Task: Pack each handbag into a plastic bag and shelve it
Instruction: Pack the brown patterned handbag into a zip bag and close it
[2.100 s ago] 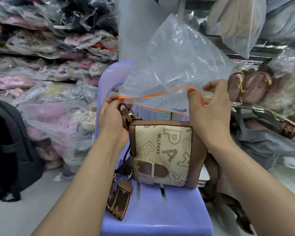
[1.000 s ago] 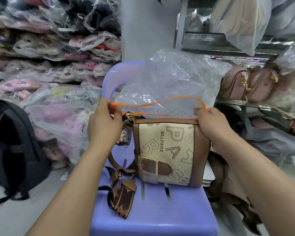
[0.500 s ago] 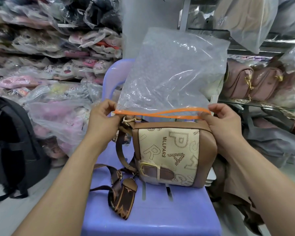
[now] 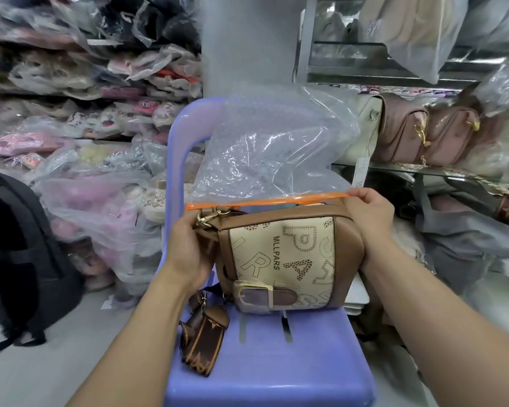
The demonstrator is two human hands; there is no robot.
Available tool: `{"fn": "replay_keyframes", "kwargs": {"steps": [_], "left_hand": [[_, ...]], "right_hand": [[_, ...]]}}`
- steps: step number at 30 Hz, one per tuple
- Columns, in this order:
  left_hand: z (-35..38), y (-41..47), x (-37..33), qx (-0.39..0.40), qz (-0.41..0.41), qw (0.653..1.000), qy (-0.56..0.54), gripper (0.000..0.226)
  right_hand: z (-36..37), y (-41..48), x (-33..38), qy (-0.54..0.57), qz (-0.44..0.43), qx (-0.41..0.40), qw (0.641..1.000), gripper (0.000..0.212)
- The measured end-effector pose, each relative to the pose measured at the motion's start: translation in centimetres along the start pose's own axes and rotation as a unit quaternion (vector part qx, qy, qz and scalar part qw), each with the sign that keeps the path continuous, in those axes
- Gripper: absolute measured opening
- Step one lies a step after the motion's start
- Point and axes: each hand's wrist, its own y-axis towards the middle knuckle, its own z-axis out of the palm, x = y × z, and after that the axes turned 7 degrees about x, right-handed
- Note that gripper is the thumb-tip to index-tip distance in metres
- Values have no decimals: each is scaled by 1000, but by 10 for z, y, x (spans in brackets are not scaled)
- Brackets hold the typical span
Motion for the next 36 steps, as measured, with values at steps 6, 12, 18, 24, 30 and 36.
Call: {"fn": "replay_keyframes", "kwargs": {"steps": [6, 12, 18, 24, 30, 36], "left_hand": [[-27, -12, -19, 223, -70, 963, -135, 45], [-17, -1, -16, 139, -7, 960, 243, 76], [-11, 4, -6, 18, 40, 971, 237, 77], [-10, 11, -6, -58, 83, 950, 294, 82], [-3, 8, -10, -5, 130, 909, 395, 74], [0, 15, -24, -39, 171, 848, 500, 58]], "right_hand": [[1, 3, -2, 20, 37, -2, 999, 27], [3, 2, -2, 27, 33, -8, 999, 24], [-6, 1, 5, 166, 60, 89, 980, 16], [-16, -5, 11, 132, 8, 232, 964, 22], [-11, -10, 1, 1, -133, 174, 976, 27], [-7, -13, -1, -74, -196, 171, 963, 31]]}}
